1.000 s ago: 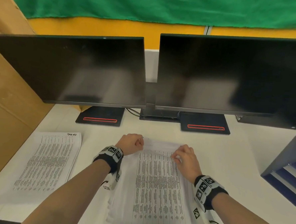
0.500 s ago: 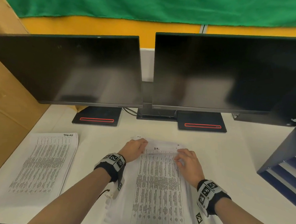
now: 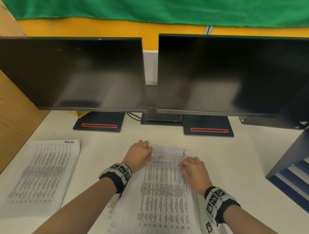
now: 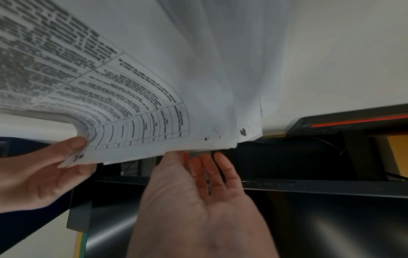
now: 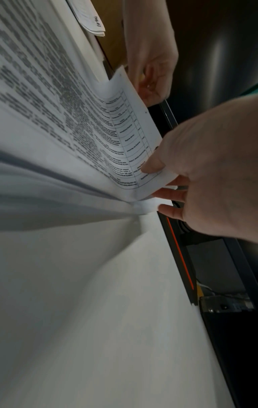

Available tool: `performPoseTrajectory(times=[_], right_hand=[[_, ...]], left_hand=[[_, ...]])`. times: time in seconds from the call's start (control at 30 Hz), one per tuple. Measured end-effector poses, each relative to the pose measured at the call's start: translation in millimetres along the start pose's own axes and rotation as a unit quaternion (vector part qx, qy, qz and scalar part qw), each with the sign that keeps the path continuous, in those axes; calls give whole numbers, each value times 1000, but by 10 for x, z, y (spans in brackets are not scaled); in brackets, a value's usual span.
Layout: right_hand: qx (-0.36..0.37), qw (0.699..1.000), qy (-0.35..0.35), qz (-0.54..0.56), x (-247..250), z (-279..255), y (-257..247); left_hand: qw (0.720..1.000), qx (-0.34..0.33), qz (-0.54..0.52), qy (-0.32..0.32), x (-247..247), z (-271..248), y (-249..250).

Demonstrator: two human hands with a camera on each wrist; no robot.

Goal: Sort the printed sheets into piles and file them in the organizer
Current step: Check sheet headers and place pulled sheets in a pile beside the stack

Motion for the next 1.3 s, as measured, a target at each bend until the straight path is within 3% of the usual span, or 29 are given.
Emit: performPoseTrajectory(times=[0.2,0.4,0.5,0.63,0.77,0.87,1.0,1.3], right_hand=[[27,992,77,-98,67,-7,-55],[32,989,88,-113,38,-3,-31],[32,986,102,-129,63,-24,-51],[28,988,96,-122,64,-13,-37],[33,991,83,-100,11,-13,-13],[37,992,77,-92,4,-16,10],[39,993,64,-86,10,-14,19],[53,996,48,-51,33,-38,-12]], left_hand=[[989,-74,127,0,52,30,32],[991,-107,69,49,69,-115,78],[995,-86,-10,42,83,-146,67],[990,-50,-131,-31,16,-69,43],[968,72,-210,-116,-33,93,-37],[978,87,-121,-146,-65,191,-115],[991,36,-28,-127,-3,236,-112],[996,-18,5,-91,-92,179,-96]])
Point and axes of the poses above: each hand's wrist, its own z-axis towards the middle knuckle, its own x-axis out of the back of the hand, y = z × x, the point moved 5 cm from there along z, towards the middle knuckle, and after that the axes turned 9 degrees about z, right-handed, at the moved point
